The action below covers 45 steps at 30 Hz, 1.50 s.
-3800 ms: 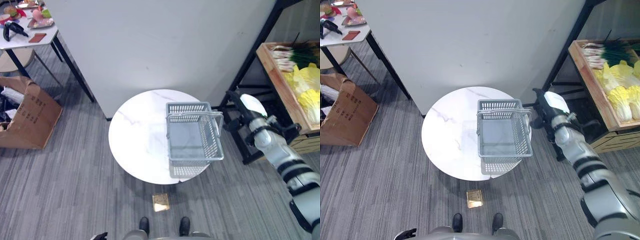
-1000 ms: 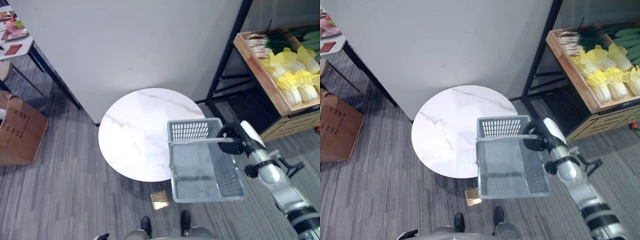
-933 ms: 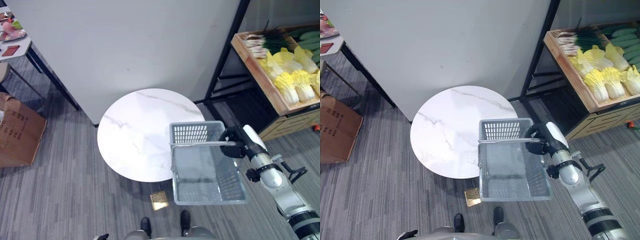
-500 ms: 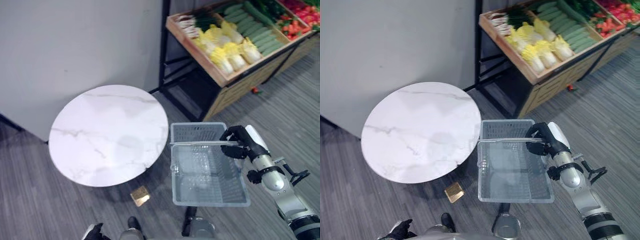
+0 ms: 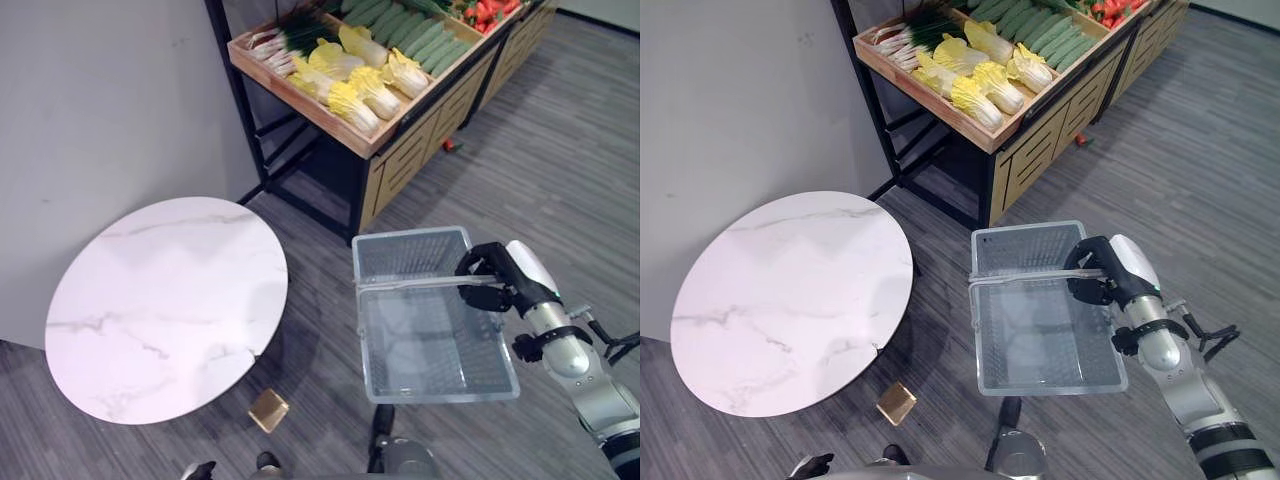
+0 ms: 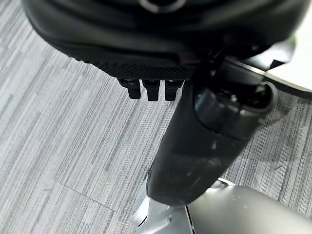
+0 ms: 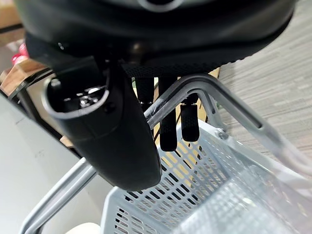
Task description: Get the vegetables into the basket
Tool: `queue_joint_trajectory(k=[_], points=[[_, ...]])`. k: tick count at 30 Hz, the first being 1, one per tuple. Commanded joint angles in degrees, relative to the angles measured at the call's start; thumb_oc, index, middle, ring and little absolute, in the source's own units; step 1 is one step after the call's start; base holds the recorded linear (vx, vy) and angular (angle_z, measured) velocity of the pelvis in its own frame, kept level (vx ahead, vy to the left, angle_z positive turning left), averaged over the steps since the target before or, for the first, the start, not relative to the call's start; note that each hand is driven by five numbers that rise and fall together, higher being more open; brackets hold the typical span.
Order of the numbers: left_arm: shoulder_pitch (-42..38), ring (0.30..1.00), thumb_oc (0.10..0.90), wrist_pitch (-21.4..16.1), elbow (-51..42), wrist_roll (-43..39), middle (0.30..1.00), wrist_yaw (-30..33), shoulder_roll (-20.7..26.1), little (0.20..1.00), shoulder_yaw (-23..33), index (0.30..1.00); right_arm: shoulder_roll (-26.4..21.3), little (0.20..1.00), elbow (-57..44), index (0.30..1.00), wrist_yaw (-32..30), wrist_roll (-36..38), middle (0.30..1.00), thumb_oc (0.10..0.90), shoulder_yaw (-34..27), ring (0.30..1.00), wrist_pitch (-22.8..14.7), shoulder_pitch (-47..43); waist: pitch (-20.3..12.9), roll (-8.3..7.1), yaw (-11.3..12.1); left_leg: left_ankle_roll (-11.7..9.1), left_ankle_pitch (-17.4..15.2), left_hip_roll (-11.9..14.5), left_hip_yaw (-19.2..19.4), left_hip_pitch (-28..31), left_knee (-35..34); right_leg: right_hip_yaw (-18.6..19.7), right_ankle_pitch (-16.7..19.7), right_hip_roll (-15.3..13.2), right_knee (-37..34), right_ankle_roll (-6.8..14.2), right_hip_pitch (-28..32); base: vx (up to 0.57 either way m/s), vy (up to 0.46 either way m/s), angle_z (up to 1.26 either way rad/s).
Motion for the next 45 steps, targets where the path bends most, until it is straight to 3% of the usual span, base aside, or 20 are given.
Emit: queue_joint_trajectory(k=[1, 3, 4, 5, 6, 7, 10, 11, 14, 20, 23, 24, 28, 30, 31, 32, 35, 36, 37, 45], points=[[-2.55, 1.000, 0.900, -1.13, 1.28, -1.72, 1.000, 0.73, 1.54, 1.000, 0.60, 1.000, -2.36, 0.300, -10.04, 0.300, -4.14, 1.21, 0.300, 0.400, -6.72, 0.300, -7.36, -6.88, -1.37, -4.18, -0.25, -4.12, 3.21, 0.26, -2.25, -1.50, -0.93, 1.20, -3.38, -3.74, 0.71, 5.89, 5.11, 0.04, -0.278, -0.12], [-2.80, 1.000, 0.900, -1.11, 0.65, -2.14, 1.000, 1.21, 1.45, 1.000, 0.63, 1.000, -2.79, 0.300, -10.03, 0.300, -4.42, 1.48, 0.300, 0.400, -6.46, 0.300, -7.62, -7.26, -0.04, -4.27, 0.60, -4.13, 4.60, 0.69, -6.50, -4.11, 5.06, 2.11, -3.27, -2.45, -0.20, 4.28, 5.31, -0.04, -0.224, -0.27], [-2.67, 1.000, 0.900, -1.46, -0.28, -3.66, 1.000, 1.83, 1.10, 1.000, 0.87, 1.000, -3.04, 0.300, -8.47, 0.300, -4.50, 1.87, 0.300, 0.400, -4.62, 0.300, -7.93, -9.26, 0.59, -4.74, 2.78, -1.91, 2.00, -5.43, -18.45, -7.40, 5.59, 4.83, -3.43, -2.18, -0.27, 3.76, 4.72, -0.03, -0.155, -0.43], [-2.46, 1.000, 0.900, -1.55, -0.39, -4.43, 1.000, 1.94, 1.08, 1.000, 1.01, 1.000, -3.05, 0.300, -7.55, 0.300, -4.24, 2.28, 0.300, 0.400, -3.55, 0.300, -7.95, -10.17, 0.77, -4.98, 3.69, -0.96, -0.04, -7.51, -22.06, -8.28, 4.62, 6.56, -3.69, -1.86, -0.17, 3.66, 4.67, 0.03, -0.096, -0.67], [-2.48, 1.000, 0.900, -1.54, -0.40, -4.44, 1.000, 1.94, 1.10, 1.000, 1.08, 1.000, -3.04, 0.300, -7.45, 0.300, -4.27, 2.28, 0.300, 0.400, -3.43, 0.300, -7.99, -10.34, 0.63, -5.07, 3.59, -0.87, 0.14, -7.64, -22.08, -8.55, 4.58, 6.54, -3.60, -1.99, -0.13, 3.68, 4.39, 0.12, -0.095, -1.30], [-1.58, 1.000, 0.900, -1.91, -0.19, -5.01, 1.000, 2.13, 1.61, 1.000, 1.52, 1.000, -3.18, 0.300, -6.52, 0.300, -3.59, 2.43, 0.300, 0.400, -2.04, 0.300, -7.84, -11.59, 0.51, -5.37, 5.17, -0.39, -0.17, -9.53, -29.12, -9.55, 2.19, 10.22, -3.70, -0.71, -0.33, 3.54, 4.40, 0.11, -0.053, -1.30], [-1.43, 1.000, 0.900, -1.88, -0.16, -5.26, 1.000, 2.01, 1.57, 1.000, 1.60, 1.000, -3.29, 0.300, -6.44, 0.300, -3.25, 2.69, 0.300, 0.400, -1.83, 0.300, -7.85, -11.78, 0.26, -5.52, 5.15, -0.30, 0.19, -9.82, -29.91, -10.12, 1.88, 10.96, -3.54, -0.65, -0.31, 3.44, 4.31, 0.09, -0.018, -0.87], [-1.25, 1.000, 0.900, -2.08, 0.74, -4.98, 1.000, 1.58, 1.83, 1.000, 1.27, 1.000, -3.27, 0.300, -5.94, 0.300, -2.25, 3.49, 0.300, 0.400, -0.77, 0.300, -8.06, -12.66, 0.04, -5.74, 5.69, -0.27, 0.99, -11.19, -34.39, -11.37, 0.64, 13.69, -3.80, 0.26, 0.00, 3.22, 4.46, 0.11, 0.003, -0.80], [-1.03, 1.000, 0.900, -2.40, 0.24, -4.98, 1.000, 1.31, 2.03, 1.000, 0.84, 1.000, -3.40, 0.300, -5.34, 0.300, -1.63, 3.42, 0.300, 0.400, 0.15, 0.300, -8.19, -13.14, 0.30, -5.55, 5.83, 0.38, 0.68, -12.33, -36.16, -11.10, 1.06, 16.05, -4.39, 0.99, 0.82, 3.01, 4.75, 0.10, 0.059, -0.91], [-0.91, 1.000, 0.900, -2.39, 1.05, -3.58, 1.000, 0.90, 1.65, 1.000, -0.12, 1.000, -2.72, 0.300, -5.31, 0.300, -1.15, 2.81, 0.300, 0.400, -0.96, 0.300, -7.46, -11.01, -0.26, -5.20, 4.94, 1.32, -0.17, -12.25, -32.53, -7.52, -1.15, 18.04, -4.12, 0.22, 0.56, 3.83, 5.58, 0.04, 0.154, -0.38], [-1.18, 1.000, 0.900, -2.53, 0.90, -2.46, 1.000, 1.05, 1.78, 1.000, -0.74, 1.000, -2.00, 0.300, -4.28, 0.300, -1.88, 1.63, 0.300, 0.400, -1.17, 0.300, -7.17, -10.51, 0.10, -5.53, 4.25, 2.87, -1.43, -13.02, -29.80, -6.50, -1.23, 20.81, -2.90, -1.03, 0.90, 5.07, 4.38, -0.04, 0.261, -0.30], [-1.26, 1.000, 0.900, -2.61, 0.78, -2.45, 1.000, 0.95, 2.07, 1.000, -0.40, 1.000, -1.55, 0.300, -2.91, 0.300, -2.17, 0.55, 0.300, 0.400, -0.97, 0.300, -6.65, -10.67, 0.88, -6.28, 3.87, 4.14, -2.77, -13.39, -27.45, -6.82, 0.02, 23.45, -1.44, -1.72, 1.34, 6.43, 2.05, -0.08, 0.189, -0.55], [-1.51, 1.000, 0.900, -2.98, 0.09, -2.04, 1.000, 1.28, 2.69, 1.000, -0.67, 1.000, -0.10, 0.300, -1.64, 0.300, -3.44, 0.26, 0.300, 0.400, -1.01, 0.300, -6.72, -11.54, 1.95, -7.04, 4.31, 5.25, -3.30, -13.15, -24.87, -7.13, 0.62, 24.21, -0.95, -1.79, 5.60, 7.42, -1.42, -0.10, 0.141, -0.73], [-1.59, 1.000, 0.900, -3.09, -0.68, -1.49, 1.000, 1.35, 3.21, 1.000, -1.10, 1.000, 0.90, 0.300, -0.97, 0.300, -3.96, 0.08, 0.300, 0.400, -0.15, 0.300, -6.77, -12.98, 2.46, -6.97, 5.53, 5.13, -3.58, -11.89, -22.23, -6.58, 0.16, 17.48, -1.38, -4.08, 7.83, 7.49, -2.04, -0.07, 0.011, -0.93], [-1.61, 1.000, 0.900, -3.08, -0.69, -1.49, 1.000, 1.34, 3.23, 1.000, -1.07, 1.000, 0.92, 0.300, -0.94, 0.300, -3.97, 0.08, 0.300, 0.400, -0.12, 0.300, -6.78, -13.04, 2.36, -7.03, 5.49, 5.14, -3.38, -11.93, -22.24, -6.79, 0.12, 17.48, -1.19, -4.11, 7.72, 7.47, -2.21, -0.03, -0.020, -1.36], [-1.58, 1.000, 0.900, -3.04, -1.30, -0.86, 1.000, 1.41, 3.79, 1.000, -1.18, 1.000, 1.15, 0.300, -1.33, 0.300, -3.45, -0.42, 0.300, 0.400, -0.12, 0.300, -6.38, -12.49, 1.57, -7.13, 5.60, 4.45, -3.11, -11.26, -20.75, -5.49, -1.25, 13.29, 0.14, -6.38, 6.02, 7.38, -1.25, 0.00, -0.018, -0.97], [-2.05, 1.000, 0.900, -3.06, -1.35, -1.12, 1.000, 1.32, 3.83, 1.000, -1.02, 1.000, 1.35, 0.300, -1.52, 0.300, -3.71, -0.93, 0.300, 0.400, -0.90, 0.300, -6.29, -11.39, 1.02, -7.45, 5.57, 4.20, -2.87, -11.36, -20.65, -4.90, -1.84, 12.78, 1.70, -6.93, 4.36, 7.73, -1.04, 0.05, -0.042, -0.47], [-2.00, 1.000, 0.900, -3.19, -1.99, -1.12, 1.000, 1.50, 3.79, 1.000, -0.86, 1.000, 1.36, 0.300, -0.91, 0.300, -4.14, -1.15, 0.300, 0.400, -1.29, 0.300, -6.30, -10.60, 0.30, -7.89, 5.85, 3.79, -2.85, -11.34, -19.73, -4.60, -2.07, 10.20, 2.16, -7.53, 2.40, 8.21, -0.06, 0.06, -0.057, -0.16], [-1.98, 1.000, 0.900, -3.18, -2.00, -1.12, 1.000, 1.50, 3.80, 1.000, -0.87, 1.000, 1.37, 0.300, -0.90, 0.300, -4.15, -1.15, 0.300, 0.400, -1.28, 0.300, -6.32, -10.59, 0.30, -7.90, 5.83, 3.78, -2.83, -11.36, -19.75, -4.57, -2.10, 10.15, 2.23, -7.53, 2.26, 8.22, 0.03, 0.07, -0.088, -0.01], [-2.97, 1.000, 0.900, -2.92, -2.42, -1.46, 1.000, 1.81, 3.02, 1.000, -1.32, 1.000, 0.14, 0.300, 0.52, 0.300, -4.49, -1.09, 0.300, 0.400, -3.65, 0.300, -5.85, -6.70, -1.21, -7.09, 5.05, 1.06, -1.04, -8.46, -20.58, -3.45, -3.68, 8.86, 0.56, -4.62, -1.30, 6.98, 3.04, 0.08, -0.163, -0.06]])
